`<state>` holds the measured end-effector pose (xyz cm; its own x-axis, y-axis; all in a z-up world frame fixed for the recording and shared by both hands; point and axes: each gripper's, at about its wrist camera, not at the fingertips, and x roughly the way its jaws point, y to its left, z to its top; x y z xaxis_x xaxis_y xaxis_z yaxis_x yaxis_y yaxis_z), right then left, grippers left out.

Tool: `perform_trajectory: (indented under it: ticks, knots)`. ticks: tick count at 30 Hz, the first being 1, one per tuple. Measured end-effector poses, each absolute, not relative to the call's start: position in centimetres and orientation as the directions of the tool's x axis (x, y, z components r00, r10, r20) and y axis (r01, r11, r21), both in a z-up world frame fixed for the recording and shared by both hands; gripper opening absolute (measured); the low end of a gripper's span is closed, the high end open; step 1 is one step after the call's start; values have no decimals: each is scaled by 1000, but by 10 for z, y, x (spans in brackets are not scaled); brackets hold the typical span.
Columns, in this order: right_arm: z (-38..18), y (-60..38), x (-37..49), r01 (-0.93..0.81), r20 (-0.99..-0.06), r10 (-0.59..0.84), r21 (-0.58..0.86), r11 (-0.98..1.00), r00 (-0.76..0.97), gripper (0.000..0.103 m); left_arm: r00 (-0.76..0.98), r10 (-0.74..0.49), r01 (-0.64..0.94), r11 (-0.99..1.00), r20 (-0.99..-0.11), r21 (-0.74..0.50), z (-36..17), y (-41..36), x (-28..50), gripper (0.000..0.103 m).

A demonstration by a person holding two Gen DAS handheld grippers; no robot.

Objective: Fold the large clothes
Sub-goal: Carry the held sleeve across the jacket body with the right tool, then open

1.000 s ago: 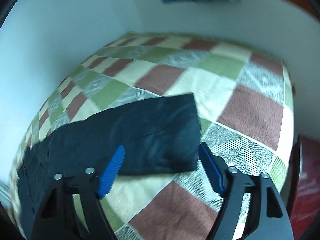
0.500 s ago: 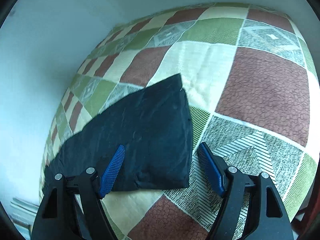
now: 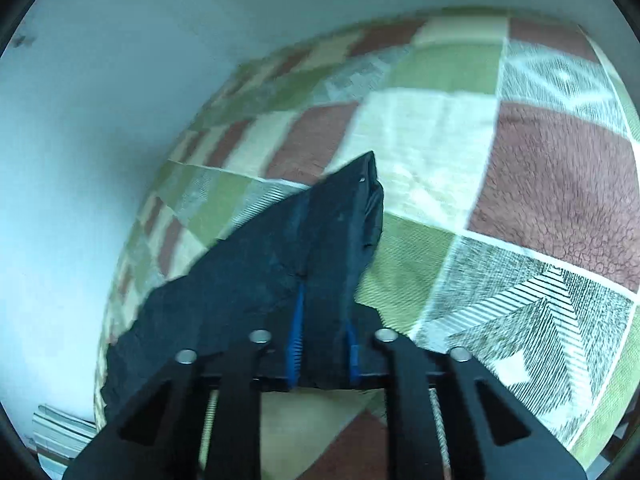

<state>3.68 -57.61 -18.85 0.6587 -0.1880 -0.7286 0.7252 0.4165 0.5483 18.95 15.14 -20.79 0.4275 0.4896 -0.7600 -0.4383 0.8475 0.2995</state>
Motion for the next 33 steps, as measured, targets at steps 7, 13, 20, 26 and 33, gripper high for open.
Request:
perform_trajectory:
  ticks: [7, 13, 20, 26, 33]
  knots:
    - [-110, -508, 89, 563, -601, -174, 553, 614, 780, 10, 439, 488, -439, 849, -754, 293, -209, 152, 188, 101]
    - [-62, -408, 173, 367, -554, -63, 457, 810, 830, 10, 448, 470, -443, 856, -760, 267, -212, 154, 187, 101]
    - [-57, -287, 263, 147, -567, 123, 406, 902, 814, 9, 461, 428, -446, 869, -778, 214, -216, 161, 186, 101]
    - [-84, -181, 311, -22, -617, 270, 379, 925, 740, 9, 464, 422, -447, 871, -779, 205, -218, 160, 185, 101]
    - [-130, -82, 330, -158, -703, 375, 355, 921, 604, 9, 465, 399, -447, 876, -790, 180, -220, 164, 185, 101]
